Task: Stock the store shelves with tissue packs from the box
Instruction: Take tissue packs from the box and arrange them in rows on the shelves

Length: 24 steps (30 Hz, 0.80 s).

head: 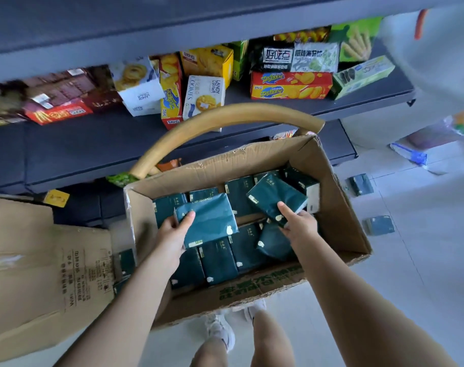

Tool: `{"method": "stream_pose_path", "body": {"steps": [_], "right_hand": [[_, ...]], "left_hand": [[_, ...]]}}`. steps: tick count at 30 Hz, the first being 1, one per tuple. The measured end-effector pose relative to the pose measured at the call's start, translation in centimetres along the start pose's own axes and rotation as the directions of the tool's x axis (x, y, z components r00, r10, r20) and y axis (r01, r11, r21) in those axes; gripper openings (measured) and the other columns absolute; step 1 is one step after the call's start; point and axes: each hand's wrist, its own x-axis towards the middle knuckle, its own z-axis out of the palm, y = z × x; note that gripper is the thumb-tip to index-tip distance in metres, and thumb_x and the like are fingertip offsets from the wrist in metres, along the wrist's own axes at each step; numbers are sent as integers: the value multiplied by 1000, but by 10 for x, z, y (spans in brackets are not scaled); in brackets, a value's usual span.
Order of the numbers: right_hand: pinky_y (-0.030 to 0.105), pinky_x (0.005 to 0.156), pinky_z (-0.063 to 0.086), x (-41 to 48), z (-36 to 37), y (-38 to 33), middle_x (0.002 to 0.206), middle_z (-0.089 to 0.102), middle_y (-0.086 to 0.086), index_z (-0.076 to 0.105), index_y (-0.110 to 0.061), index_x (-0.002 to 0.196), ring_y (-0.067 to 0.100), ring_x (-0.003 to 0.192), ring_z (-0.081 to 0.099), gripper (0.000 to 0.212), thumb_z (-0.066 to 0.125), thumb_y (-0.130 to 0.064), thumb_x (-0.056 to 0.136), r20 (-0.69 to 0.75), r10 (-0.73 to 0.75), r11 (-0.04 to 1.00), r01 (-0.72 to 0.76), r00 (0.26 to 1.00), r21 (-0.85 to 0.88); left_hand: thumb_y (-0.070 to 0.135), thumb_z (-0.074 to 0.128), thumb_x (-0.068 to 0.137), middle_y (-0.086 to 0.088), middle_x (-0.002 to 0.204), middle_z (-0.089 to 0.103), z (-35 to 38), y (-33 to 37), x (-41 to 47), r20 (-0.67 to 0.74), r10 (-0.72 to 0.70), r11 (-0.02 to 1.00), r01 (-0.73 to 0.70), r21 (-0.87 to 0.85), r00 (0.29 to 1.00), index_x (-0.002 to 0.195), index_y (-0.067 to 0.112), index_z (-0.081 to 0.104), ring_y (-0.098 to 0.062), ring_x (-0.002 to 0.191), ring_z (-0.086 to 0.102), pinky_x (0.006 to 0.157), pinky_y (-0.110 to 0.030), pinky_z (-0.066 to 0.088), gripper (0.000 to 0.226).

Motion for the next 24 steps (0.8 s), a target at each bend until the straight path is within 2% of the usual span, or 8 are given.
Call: {"method": "stream_pose_path", "body": {"steps": [4, 11, 13, 16, 18, 20, 22, 24], "right_hand": [[34, 77, 56, -52, -12, -22, 78, 56, 5, 61, -12, 90, 14, 70, 54, 22, 75, -26, 80, 14, -161, 985, 161, 987, -66], [27, 58, 47, -136, -46, -90, 82, 64, 4, 64, -17, 90, 18, 70, 58, 13, 73, -22, 82, 116, -343, 939, 340, 932, 45], [26, 53, 47, -155, -61, -114, 82, 63, 6, 63, -11, 97, 18, 66, 56, 22, 74, -22, 81, 132, -427, 904, 428, 894, 29], [33, 68, 57, -181, -89, -149, 91, 67, 10, 62, -7, 103, 26, 78, 65, 38, 78, -28, 75, 166, -525, 845, 534, 835, -9], [43, 74, 57, -199, -111, -172, 87, 68, 15, 64, -3, 97, 34, 80, 66, 42, 81, -31, 72, 148, -556, 825, 565, 818, -21], [34, 56, 48, -222, -136, -191, 73, 59, 14, 59, -1, 81, 28, 64, 57, 35, 78, -30, 76, 163, -592, 799, 602, 789, -13], [28, 48, 36, -238, -161, -211, 64, 48, 8, 46, -7, 68, 19, 55, 43, 37, 75, -27, 81, 185, -636, 760, 650, 749, -21], [34, 54, 45, -251, -183, -229, 68, 53, 9, 49, -7, 72, 19, 59, 48, 34, 75, -27, 80, 221, -673, 719, 695, 706, -28]], "left_hand": [[37, 68, 85, -8, 114, 63, -11, 26, -40, 17, 69, 998, -69, 1, 997, 107, 18, 57, -27, 106, 60, 97, -48, 48, 31], [38, 70, 83, -6, 115, 65, -9, 91, -130, 83, 264, 965, -263, -15, 961, 98, 23, 60, -27, 109, 60, 99, -51, 46, 24], [34, 69, 85, -8, 114, 65, -1, 111, -159, 94, 323, 946, -320, -47, 942, 95, 21, 59, -28, 107, 61, 99, -51, 46, 19], [30, 67, 86, -8, 109, 65, 14, 137, -208, 89, 415, 908, -405, -109, 906, 96, 18, 58, -27, 103, 61, 98, -51, 46, 18], [34, 69, 85, -8, 111, 65, 23, 147, -239, 97, 475, 877, -461, -135, 875, 98, 19, 60, -27, 105, 60, 99, -51, 45, 22], [41, 73, 80, -9, 113, 65, 33, 152, -268, 99, 539, 840, -525, -137, 836, 100, 21, 61, -28, 107, 60, 98, -54, 45, 30], [42, 75, 78, -4, 112, 65, 46, 155, -296, 92, 580, 813, -567, -136, 809, 100, 25, 60, -27, 106, 61, 94, -52, 48, 32], [36, 70, 83, -4, 109, 66, 60, 157, -326, 81, 628, 777, -617, -123, 774, 99, 24, 59, -25, 101, 63, 92, -48, 50, 22]]}}
